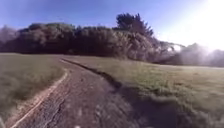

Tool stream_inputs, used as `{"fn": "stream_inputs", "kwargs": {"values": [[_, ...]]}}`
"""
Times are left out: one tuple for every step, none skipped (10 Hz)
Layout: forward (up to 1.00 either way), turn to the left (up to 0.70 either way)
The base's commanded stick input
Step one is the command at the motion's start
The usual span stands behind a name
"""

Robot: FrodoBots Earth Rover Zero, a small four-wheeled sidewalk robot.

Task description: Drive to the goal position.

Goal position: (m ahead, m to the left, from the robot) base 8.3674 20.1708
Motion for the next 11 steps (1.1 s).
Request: {"fn": "stream_inputs", "kwargs": {"values": [[0.85, 0.34], [0.85, 0.34], [0.85, 0.34], [0.85, 0.34], [0.85, 0.34], [0.85, 0.34], [0.85, 0.34], [0.85, 0.34], [0.85, 0.34], [0.85, 0.0], [0.85, 0.0]]}}
